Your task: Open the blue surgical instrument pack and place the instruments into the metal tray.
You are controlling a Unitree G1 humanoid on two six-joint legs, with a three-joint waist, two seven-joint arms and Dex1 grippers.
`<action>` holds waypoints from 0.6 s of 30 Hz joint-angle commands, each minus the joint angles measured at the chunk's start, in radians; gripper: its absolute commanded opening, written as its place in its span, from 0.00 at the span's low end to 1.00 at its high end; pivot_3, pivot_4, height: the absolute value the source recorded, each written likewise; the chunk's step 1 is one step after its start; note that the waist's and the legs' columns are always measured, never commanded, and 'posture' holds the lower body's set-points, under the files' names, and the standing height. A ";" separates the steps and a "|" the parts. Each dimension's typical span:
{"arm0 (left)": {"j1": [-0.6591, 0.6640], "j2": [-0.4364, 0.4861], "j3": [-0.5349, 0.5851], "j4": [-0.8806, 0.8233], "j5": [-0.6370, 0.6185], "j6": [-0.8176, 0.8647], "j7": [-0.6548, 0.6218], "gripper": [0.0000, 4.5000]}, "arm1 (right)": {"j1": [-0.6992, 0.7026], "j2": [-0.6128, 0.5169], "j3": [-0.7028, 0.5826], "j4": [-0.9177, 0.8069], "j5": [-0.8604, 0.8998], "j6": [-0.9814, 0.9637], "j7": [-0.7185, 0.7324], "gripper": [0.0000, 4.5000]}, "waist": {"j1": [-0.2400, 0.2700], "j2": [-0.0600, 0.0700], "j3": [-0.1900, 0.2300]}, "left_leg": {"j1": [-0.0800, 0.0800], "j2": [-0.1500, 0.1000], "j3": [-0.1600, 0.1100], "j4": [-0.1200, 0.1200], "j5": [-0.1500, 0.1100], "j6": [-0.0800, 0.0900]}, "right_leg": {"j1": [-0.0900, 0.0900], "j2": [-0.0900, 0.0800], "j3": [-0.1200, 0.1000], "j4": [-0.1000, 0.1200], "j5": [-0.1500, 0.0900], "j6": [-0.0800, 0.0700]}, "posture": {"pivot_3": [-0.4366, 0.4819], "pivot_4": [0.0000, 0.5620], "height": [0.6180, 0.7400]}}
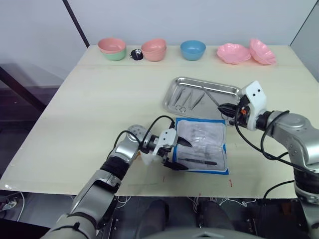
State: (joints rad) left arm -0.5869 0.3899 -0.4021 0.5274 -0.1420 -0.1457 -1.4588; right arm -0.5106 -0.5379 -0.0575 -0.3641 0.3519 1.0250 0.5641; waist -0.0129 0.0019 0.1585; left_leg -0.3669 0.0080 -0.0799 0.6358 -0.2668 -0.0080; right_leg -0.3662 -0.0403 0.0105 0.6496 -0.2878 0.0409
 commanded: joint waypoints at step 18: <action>0.059 0.043 -0.027 0.137 0.105 0.064 0.060 1.00 | -0.300 0.273 0.062 0.453 -0.133 0.017 -0.318 0.03 | -0.004 0.005 -0.003 | 0.000 -0.003 0.002 0.000 0.004 0.006 | -0.003 0.005 0.002 0.004 0.002 -0.001 | 0.48 0.27 1.00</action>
State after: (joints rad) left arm -0.5854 0.3909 -0.3957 0.5273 -0.1421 -0.1457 -1.4588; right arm -0.7830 -0.2751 0.0079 0.0720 0.2329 1.0615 0.2660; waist -0.0169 0.0071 0.1553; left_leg -0.3671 0.0051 -0.0776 0.6358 -0.2630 -0.0016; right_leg -0.3689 -0.0353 0.0124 0.6540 -0.2854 0.0396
